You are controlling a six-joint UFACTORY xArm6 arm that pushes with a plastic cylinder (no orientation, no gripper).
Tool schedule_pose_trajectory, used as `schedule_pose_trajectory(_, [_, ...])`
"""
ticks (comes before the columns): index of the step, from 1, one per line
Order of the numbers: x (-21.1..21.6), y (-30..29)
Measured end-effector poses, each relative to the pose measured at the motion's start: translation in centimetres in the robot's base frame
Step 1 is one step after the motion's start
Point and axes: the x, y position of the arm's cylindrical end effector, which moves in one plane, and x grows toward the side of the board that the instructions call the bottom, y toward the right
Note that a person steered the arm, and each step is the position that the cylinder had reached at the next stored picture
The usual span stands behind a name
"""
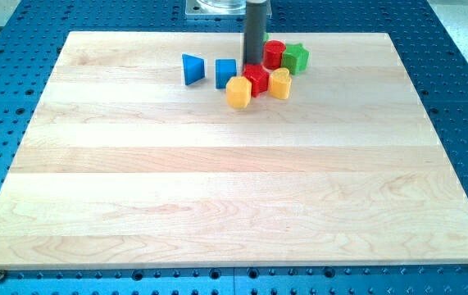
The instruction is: Separate the blue blocks from the group of blocks
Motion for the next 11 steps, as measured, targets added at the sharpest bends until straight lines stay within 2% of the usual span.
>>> schedule_pose_trajectory(2, [1.7,-3.3])
schedule_pose_trajectory(11, [2.1,-3.2])
